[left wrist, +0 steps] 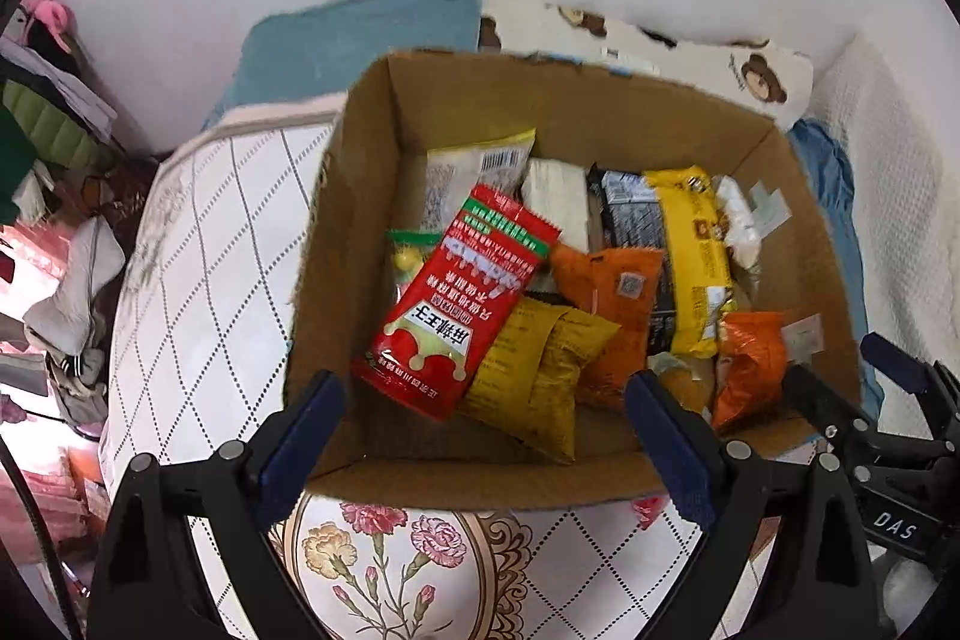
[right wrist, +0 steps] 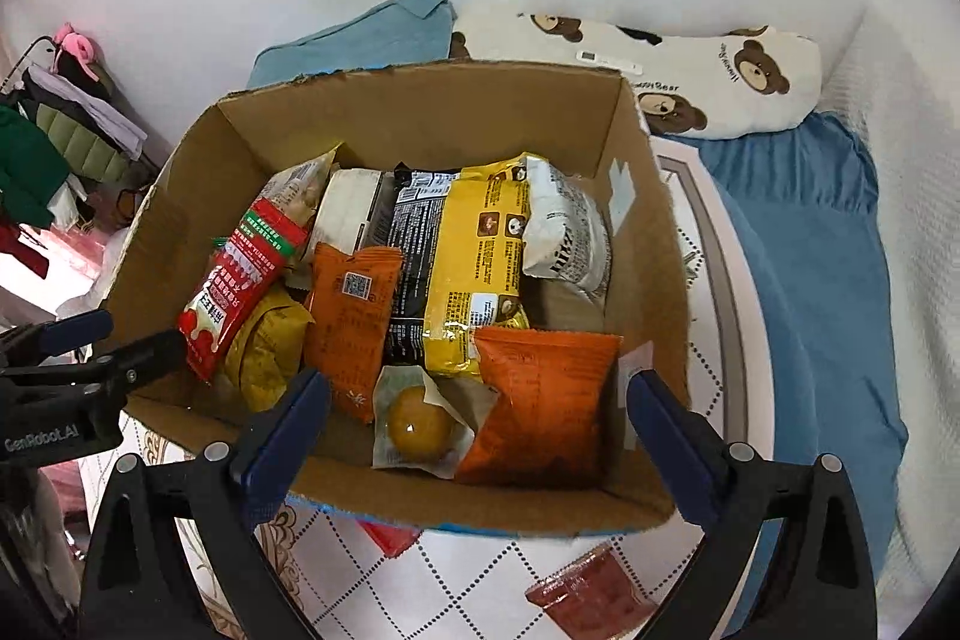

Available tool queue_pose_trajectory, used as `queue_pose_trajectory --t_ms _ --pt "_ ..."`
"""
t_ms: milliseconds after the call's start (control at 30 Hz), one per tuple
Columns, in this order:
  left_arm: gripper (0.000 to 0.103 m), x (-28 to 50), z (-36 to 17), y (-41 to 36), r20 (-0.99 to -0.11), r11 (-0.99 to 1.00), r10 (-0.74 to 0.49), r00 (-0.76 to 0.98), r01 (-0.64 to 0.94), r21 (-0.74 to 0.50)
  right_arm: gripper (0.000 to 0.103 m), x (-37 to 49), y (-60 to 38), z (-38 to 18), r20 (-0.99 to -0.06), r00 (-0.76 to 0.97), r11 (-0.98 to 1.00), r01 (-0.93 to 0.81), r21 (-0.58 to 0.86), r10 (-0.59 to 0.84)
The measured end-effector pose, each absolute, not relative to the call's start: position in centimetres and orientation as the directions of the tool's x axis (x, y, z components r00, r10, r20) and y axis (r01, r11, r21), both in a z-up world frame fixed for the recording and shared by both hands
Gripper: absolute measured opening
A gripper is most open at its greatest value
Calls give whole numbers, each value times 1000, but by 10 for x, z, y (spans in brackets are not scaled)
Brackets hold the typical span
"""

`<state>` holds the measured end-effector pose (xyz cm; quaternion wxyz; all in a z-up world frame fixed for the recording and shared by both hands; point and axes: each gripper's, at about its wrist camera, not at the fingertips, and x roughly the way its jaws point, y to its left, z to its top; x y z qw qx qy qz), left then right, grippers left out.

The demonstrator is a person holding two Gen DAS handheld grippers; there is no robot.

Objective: Organize snacks
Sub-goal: 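Carry the red packet and egg packet into the box and open both tools, then move both tools out of the box toward the red triangle and brown packet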

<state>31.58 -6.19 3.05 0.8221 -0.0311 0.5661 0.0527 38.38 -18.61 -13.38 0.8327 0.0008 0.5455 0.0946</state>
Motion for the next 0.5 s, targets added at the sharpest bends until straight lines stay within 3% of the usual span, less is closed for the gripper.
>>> queue_pose_trajectory --t_ms 500 --pt "96 250 87 -80 -850 992 64 523 -123 -1 101 312 -206 -73 -825 543 986 -138 98 158"
